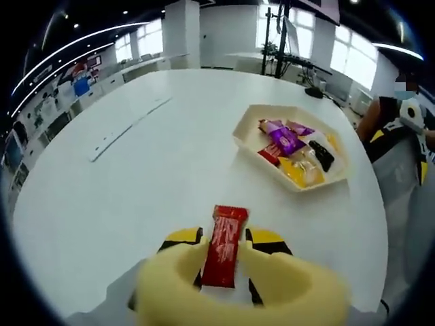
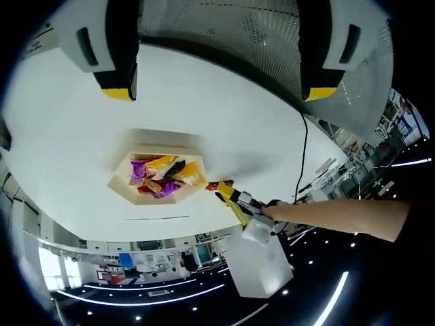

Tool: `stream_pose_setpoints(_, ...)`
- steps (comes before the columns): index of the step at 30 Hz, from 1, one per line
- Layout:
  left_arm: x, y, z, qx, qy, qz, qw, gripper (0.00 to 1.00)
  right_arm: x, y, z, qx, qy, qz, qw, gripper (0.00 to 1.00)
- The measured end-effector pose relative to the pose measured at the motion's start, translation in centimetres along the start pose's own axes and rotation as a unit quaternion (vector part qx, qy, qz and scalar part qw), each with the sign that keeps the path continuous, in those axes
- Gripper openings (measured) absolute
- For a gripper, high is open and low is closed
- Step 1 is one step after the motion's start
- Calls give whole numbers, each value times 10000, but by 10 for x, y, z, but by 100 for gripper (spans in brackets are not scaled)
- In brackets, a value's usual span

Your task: Place the target food into the container with the food tongs after gripping and lifting it, then release it inside without dropping or visibly crushing the food.

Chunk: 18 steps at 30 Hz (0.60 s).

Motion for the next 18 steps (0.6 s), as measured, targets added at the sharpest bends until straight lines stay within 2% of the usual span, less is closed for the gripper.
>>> stream_pose_setpoints(8,-1,-2,-2,-318,35,242,9992,21,0,0,0,2,2,0,10000,100)
stream_pose_setpoints(11,-1,-1,-1,-302,64,239,9992,20,0,0,0,6,-13,7,10000,100)
stream_pose_setpoints(14,-1,-1,-1,-269,178,192,9993,19,0,0,0,6,-12,3,10000,100)
stream_pose_setpoints(18,-4,-4,0,-458,324,339,9978,19,0,0,0,1,-10,-2,10000,100)
Point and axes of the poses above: the point that each gripper's makers call its tool centre point, and the gripper's own axes: x roughly forward along the fingers, z roughly to its right, y roughly out of its top, the point moved 2 cm from there along -x, roughly backward along the fingers, and after that the axes turned 5 degrees about -z, right-handed, at the moved point
